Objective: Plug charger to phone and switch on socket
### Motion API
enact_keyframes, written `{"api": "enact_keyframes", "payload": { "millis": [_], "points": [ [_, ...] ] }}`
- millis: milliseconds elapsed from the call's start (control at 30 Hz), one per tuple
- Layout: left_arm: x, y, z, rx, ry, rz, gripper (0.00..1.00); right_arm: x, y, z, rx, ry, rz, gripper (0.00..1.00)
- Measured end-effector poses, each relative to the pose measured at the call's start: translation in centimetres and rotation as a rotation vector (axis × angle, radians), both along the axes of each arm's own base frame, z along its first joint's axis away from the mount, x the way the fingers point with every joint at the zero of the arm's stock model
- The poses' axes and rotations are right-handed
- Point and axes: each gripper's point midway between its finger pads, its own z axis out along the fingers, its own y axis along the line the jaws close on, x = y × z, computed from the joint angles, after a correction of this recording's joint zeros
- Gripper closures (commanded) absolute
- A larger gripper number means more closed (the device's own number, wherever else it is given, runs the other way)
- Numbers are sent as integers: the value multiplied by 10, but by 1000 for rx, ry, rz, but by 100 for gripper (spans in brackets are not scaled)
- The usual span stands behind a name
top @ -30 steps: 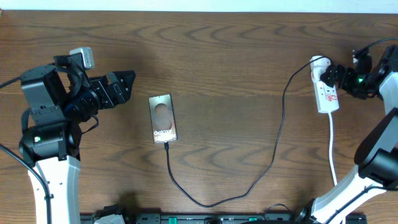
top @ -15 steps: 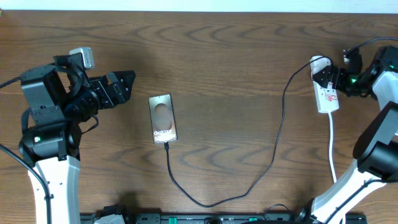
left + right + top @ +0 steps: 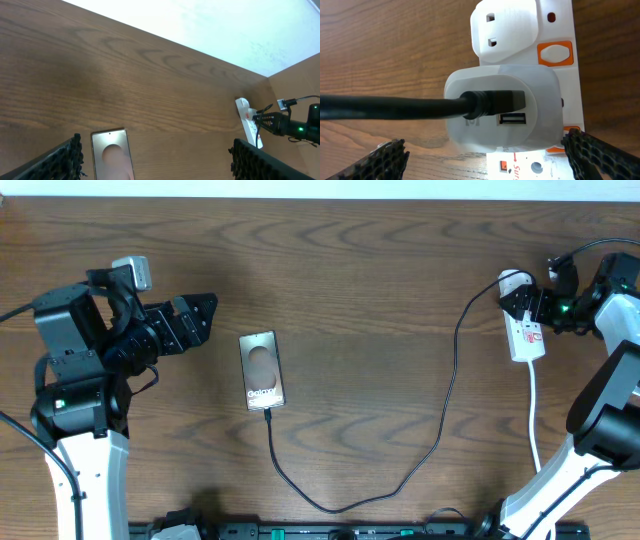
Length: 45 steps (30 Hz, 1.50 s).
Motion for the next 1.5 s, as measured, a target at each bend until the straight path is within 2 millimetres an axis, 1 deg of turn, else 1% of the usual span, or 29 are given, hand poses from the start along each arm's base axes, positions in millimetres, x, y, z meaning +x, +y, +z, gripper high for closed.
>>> {"api": "enact_keyframes", "payload": {
  "millis": [567,1000,1500],
  "points": [
    [0,0,0,0,0,0,9,1,1,1,24,7,-26,1],
    [0,0,0,0,0,0,9,7,7,2,17,2,-26,1],
    [0,0,0,0,0,0,9,6,6,0,15,13,-37,2]
  ]
}}
